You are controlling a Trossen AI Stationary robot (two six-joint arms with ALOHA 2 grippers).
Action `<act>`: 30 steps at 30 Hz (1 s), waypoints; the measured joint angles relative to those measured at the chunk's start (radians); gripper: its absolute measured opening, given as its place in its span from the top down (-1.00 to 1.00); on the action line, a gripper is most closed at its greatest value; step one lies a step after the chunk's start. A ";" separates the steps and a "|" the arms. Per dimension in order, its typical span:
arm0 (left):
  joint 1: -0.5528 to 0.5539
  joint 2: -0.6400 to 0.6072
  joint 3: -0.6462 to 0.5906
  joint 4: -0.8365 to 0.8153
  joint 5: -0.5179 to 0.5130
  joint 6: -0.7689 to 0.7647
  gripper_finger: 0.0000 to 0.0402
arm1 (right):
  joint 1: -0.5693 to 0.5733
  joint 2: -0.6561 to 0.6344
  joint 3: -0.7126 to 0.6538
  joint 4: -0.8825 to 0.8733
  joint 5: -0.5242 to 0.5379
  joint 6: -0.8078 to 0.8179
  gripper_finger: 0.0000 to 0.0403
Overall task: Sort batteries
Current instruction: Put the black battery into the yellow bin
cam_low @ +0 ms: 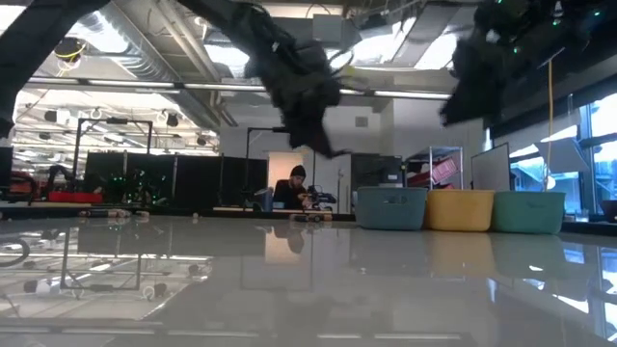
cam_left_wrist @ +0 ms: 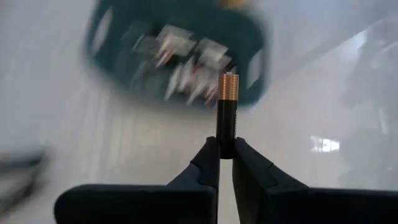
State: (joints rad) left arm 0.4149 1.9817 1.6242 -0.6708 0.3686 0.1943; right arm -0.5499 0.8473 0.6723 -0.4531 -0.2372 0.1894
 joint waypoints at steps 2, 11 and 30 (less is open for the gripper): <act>-0.051 0.000 0.000 0.101 0.023 -0.008 0.93 | 0.000 -0.011 -0.017 0.090 -0.113 0.000 0.19; -0.204 -0.009 0.001 0.499 -0.078 -0.128 0.95 | 0.001 -0.046 -0.136 0.513 -0.390 0.067 0.19; -0.226 -0.010 0.002 0.683 -0.153 -0.221 0.92 | 0.001 -0.190 -0.227 0.689 -0.339 0.129 0.19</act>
State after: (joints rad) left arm 0.1886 1.9720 1.6260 0.0118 0.2161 -0.0268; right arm -0.5491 0.6572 0.4458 0.2364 -0.5762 0.3180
